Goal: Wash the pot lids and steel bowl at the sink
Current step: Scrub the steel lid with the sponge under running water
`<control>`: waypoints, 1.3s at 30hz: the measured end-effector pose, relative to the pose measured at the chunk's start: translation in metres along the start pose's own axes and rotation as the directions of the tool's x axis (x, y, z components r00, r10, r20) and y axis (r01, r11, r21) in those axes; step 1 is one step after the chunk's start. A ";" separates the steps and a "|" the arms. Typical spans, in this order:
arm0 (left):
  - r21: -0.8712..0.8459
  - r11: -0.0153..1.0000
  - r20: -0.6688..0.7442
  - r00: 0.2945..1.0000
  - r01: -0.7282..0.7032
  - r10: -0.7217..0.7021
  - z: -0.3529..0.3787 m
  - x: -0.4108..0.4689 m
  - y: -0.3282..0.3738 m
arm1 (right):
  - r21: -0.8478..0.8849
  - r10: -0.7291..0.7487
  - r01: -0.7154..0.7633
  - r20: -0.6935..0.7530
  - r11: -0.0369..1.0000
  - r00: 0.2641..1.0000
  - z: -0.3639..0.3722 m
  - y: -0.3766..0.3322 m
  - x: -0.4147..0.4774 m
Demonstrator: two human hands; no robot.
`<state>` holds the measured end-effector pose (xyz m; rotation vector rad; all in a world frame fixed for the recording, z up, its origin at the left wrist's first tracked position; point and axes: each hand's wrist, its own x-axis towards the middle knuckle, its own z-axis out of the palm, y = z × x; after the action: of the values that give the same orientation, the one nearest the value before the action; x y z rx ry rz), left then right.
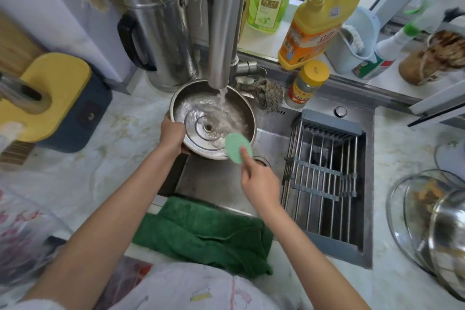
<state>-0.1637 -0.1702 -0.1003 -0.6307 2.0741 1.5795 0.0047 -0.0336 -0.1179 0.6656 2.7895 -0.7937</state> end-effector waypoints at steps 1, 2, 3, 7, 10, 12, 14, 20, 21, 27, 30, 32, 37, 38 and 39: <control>-0.004 1.000 -0.003 1.000 0.013 -0.013 0.000 0.001 0.000 | 0.001 -0.076 0.076 0.052 0.997 0.996 0.002 -0.010 -0.008; 0.001 1.000 -0.002 1.000 0.023 -0.023 -0.001 0.001 -0.001 | -0.004 -0.118 0.119 0.082 0.993 0.990 0.003 -0.015 -0.012; -0.001 1.000 0.003 1.000 0.024 -0.024 -0.002 0.000 -0.001 | -0.024 -0.121 0.124 0.087 0.992 0.989 0.002 -0.012 -0.011; 0.019 0.999 0.023 0.999 0.032 -0.032 -0.009 -0.006 -0.001 | -0.014 0.157 -0.158 -0.049 0.987 0.986 -0.008 0.032 0.021; 0.032 0.996 0.046 0.995 0.081 -0.083 -0.014 -0.011 -0.006 | 0.389 0.471 -0.422 -0.036 0.819 0.881 -0.024 0.058 0.042; 0.007 0.993 0.063 0.991 0.121 -0.121 -0.014 -0.017 -0.008 | 0.684 0.518 -0.434 0.096 0.586 0.850 -0.031 0.063 0.049; -0.013 0.991 0.084 0.988 0.135 -0.133 -0.012 -0.022 -0.009 | 0.835 0.473 -0.399 0.197 0.378 0.859 -0.039 0.058 0.050; -0.043 0.977 0.192 0.961 0.211 -0.199 -0.008 -0.029 -0.011 | 0.840 0.299 -0.465 0.385 0.278 0.873 -0.046 0.037 0.056; -0.044 0.973 0.202 0.956 0.227 -0.214 -0.008 -0.029 -0.012 | 0.839 0.285 -0.475 0.403 0.266 0.870 -0.046 0.035 0.057; -0.086 0.987 0.204 0.972 0.135 -0.116 -0.007 -0.035 -0.004 | 0.812 0.359 -0.554 0.468 0.186 0.807 -0.051 0.027 0.057; -0.057 0.996 0.211 0.976 0.067 -0.054 -0.006 -0.037 -0.001 | 0.833 0.406 -0.510 0.398 0.217 0.823 -0.049 0.021 0.055; 0.202 0.967 0.130 0.983 -0.157 0.132 -0.009 -0.029 -0.002 | 0.859 0.430 -0.437 0.299 0.268 0.852 -0.044 0.018 0.052; 0.665 0.230 0.493 0.648 -0.711 0.580 -0.003 -0.022 -0.013 | 0.879 0.486 -0.317 0.115 0.358 0.866 -0.040 0.010 0.040; 0.636 0.162 0.615 0.623 -0.754 0.483 0.003 -0.029 -0.017 | 0.885 0.505 -0.314 0.109 0.343 0.856 -0.040 0.009 0.038; 0.608 0.086 0.704 0.586 -0.789 0.402 0.011 -0.038 -0.021 | 0.896 0.525 -0.305 0.098 0.324 0.845 -0.040 0.007 0.038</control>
<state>-0.1203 -0.1615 -0.0961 1.0612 2.5310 0.4111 -0.0267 0.0074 -0.0979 1.6277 1.8754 -2.1748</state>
